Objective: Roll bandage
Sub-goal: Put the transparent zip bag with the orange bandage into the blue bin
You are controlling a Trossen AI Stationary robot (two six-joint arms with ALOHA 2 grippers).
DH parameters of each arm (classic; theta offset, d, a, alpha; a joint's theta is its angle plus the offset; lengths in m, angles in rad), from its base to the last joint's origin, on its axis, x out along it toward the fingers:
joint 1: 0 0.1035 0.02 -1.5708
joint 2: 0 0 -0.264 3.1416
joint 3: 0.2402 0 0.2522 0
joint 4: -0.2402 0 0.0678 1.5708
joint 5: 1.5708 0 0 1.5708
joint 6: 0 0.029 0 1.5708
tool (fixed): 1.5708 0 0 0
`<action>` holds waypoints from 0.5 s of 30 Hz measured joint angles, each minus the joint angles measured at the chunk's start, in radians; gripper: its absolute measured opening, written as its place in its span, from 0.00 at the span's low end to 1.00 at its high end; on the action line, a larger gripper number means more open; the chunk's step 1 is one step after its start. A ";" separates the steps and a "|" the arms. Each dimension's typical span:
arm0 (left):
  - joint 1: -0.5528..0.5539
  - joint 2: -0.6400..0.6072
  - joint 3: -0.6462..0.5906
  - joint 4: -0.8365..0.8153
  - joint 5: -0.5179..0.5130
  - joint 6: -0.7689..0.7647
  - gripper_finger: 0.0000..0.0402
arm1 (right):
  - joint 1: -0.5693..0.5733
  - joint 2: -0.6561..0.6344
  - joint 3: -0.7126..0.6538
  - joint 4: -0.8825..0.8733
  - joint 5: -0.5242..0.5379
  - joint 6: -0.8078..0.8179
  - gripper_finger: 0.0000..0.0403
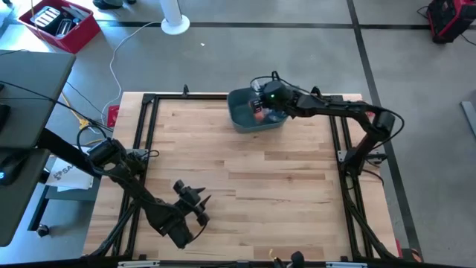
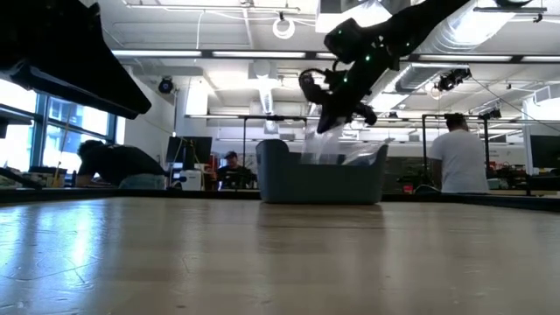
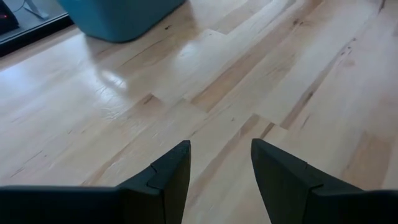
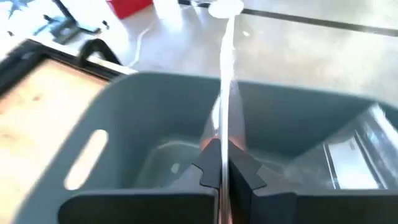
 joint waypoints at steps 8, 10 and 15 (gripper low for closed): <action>0.024 0.000 0.000 0.009 0.010 -0.007 0.40 | -0.011 -0.064 0.003 -0.159 -0.098 -0.082 0.18; 0.025 0.000 0.000 0.021 0.026 0.000 0.40 | -0.022 -0.066 0.003 -0.204 -0.102 -0.085 0.27; 0.026 0.001 0.000 0.038 0.035 0.015 0.40 | -0.041 -0.075 0.003 -0.277 -0.076 -0.156 0.41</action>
